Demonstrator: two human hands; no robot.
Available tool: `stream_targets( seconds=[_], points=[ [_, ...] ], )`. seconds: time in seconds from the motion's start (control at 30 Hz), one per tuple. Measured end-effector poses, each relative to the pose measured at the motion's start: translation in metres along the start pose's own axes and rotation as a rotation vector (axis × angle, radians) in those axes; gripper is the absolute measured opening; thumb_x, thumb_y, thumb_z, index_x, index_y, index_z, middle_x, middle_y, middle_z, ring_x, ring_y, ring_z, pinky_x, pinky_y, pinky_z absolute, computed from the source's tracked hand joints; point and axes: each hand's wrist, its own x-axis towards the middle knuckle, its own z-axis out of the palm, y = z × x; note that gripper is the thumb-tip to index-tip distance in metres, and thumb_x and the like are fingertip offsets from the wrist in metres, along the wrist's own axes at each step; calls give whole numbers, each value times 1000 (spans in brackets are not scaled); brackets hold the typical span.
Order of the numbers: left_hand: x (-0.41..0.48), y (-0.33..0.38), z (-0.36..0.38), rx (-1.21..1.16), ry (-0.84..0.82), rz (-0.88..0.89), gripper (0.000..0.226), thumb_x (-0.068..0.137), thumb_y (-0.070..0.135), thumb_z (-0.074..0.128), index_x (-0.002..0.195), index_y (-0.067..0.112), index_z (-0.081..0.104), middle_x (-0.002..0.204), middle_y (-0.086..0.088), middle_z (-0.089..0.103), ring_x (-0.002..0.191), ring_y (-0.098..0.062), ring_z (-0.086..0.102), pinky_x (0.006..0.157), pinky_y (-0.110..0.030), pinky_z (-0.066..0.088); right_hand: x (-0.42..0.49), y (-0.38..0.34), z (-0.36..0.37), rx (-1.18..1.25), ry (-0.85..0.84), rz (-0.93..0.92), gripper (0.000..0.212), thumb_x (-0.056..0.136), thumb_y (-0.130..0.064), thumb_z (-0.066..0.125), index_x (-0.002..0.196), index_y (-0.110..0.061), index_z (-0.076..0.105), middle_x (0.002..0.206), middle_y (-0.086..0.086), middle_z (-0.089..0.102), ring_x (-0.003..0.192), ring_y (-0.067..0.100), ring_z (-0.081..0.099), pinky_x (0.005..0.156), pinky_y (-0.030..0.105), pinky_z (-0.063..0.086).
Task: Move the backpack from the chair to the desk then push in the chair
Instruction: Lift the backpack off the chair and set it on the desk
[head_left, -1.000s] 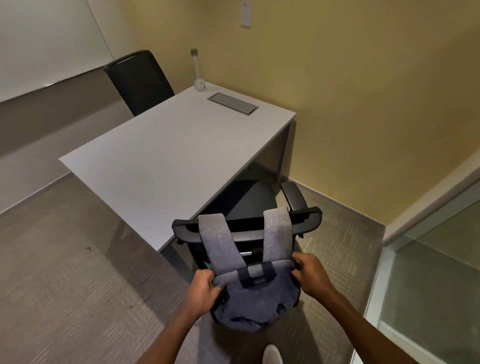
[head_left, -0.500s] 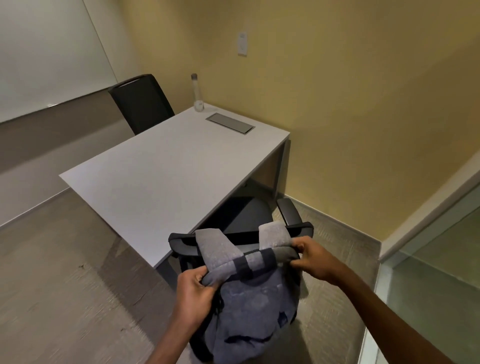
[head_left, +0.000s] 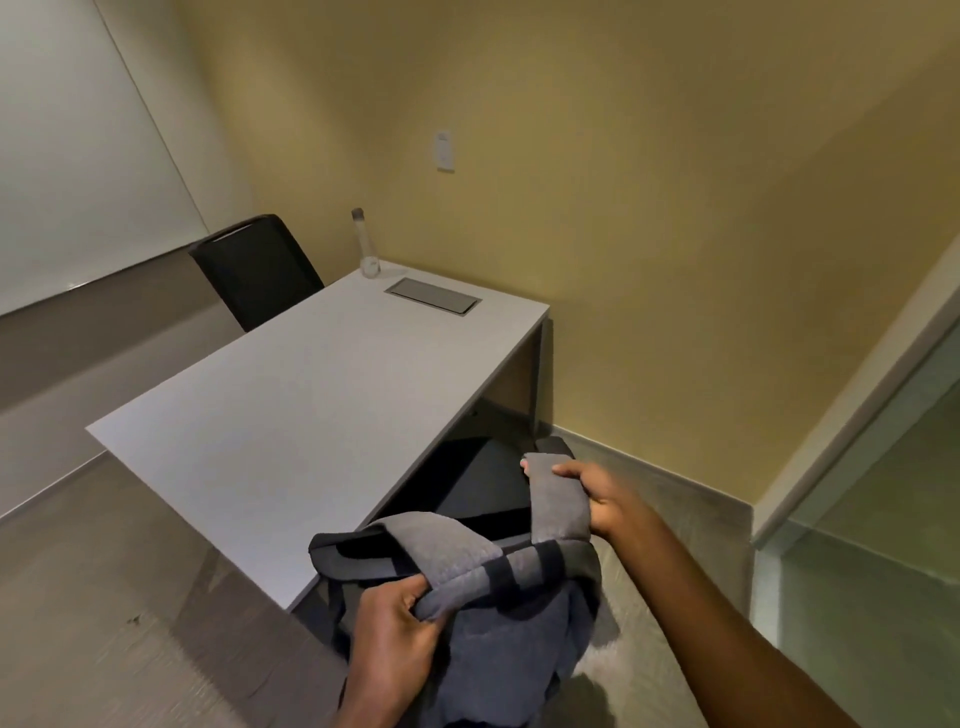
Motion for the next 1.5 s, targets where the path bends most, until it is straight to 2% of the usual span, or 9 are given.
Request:
stream_targets(
  seconds=[0.3, 0.43, 0.57, 0.7, 0.87, 1.0, 1.13, 1.3, 1.5],
  points=[
    [-8, 1, 20, -20, -76, -13, 5, 74, 13, 87, 79, 13, 84, 71, 1, 82, 72, 5, 64, 65, -42, 62, -8, 45, -70, 250, 410, -27, 25, 103, 2, 44, 118, 18, 56, 147, 34, 50, 136, 48, 49, 115, 57, 36],
    [-19, -7, 26, -1, -112, -32, 12, 75, 5, 88, 81, 16, 86, 74, 1, 84, 81, 5, 70, 72, -39, 64, -31, 83, -79, 206, 322, 65, 20, 104, 2, 45, 115, 12, 59, 101, 27, 64, 88, 40, 60, 86, 48, 50],
    [-28, -13, 23, -8, -128, -26, 23, 77, 3, 83, 85, 24, 86, 74, 15, 83, 76, 21, 63, 73, -32, 63, -56, 101, -76, 157, 220, 34, 21, 100, 3, 54, 94, 16, 68, 81, 28, 74, 83, 37, 67, 67, 41, 62],
    [-36, -17, 20, 5, -130, -6, 17, 76, 3, 83, 82, 18, 86, 70, 18, 80, 76, 15, 64, 66, -30, 62, -77, 98, -75, -323, 224, -113, 24, 99, -9, 63, 95, 11, 75, 101, 33, 74, 92, 35, 69, 95, 50, 59],
    [-48, -21, 17, 34, -119, 47, 8, 75, 14, 67, 71, 15, 74, 53, 24, 50, 66, 17, 51, 50, -24, 45, -100, 77, -33, -1326, 402, -430, 32, 100, -34, 60, 77, -16, 72, 72, 3, 73, 69, 22, 71, 71, 41, 61],
    [-55, -31, 10, 6, -114, 14, 13, 79, 19, 62, 68, 15, 67, 58, 17, 46, 63, 8, 45, 52, -27, 35, -92, 72, 49, -1074, 241, -748, 24, 100, -31, 63, 82, -18, 72, 74, -1, 72, 70, 16, 66, 70, 42, 57],
    [-63, -38, -3, -33, -119, -37, 19, 80, 25, 56, 76, 24, 74, 59, 21, 55, 70, 14, 50, 52, -28, 42, -52, 79, 115, -1075, -1, -549, 27, 100, -32, 65, 122, -18, 65, 115, 2, 70, 101, 18, 66, 78, 28, 51],
    [-65, -44, -16, -54, -68, -44, 22, 79, 20, 53, 66, 29, 68, 59, 29, 49, 70, 16, 47, 51, -19, 37, -16, 101, 144, -819, -31, -493, 20, 93, -14, 71, 113, -13, 74, 106, 5, 75, 105, 23, 71, 86, 34, 57],
    [-71, -57, -31, -69, 13, -79, 14, 81, 17, 63, 74, 11, 74, 63, 19, 55, 69, 10, 51, 50, -36, 47, -19, 115, 181, -772, -134, -636, 32, 94, -12, 74, 126, -13, 74, 120, -1, 76, 103, 1, 69, 88, 9, 52]
  ],
)
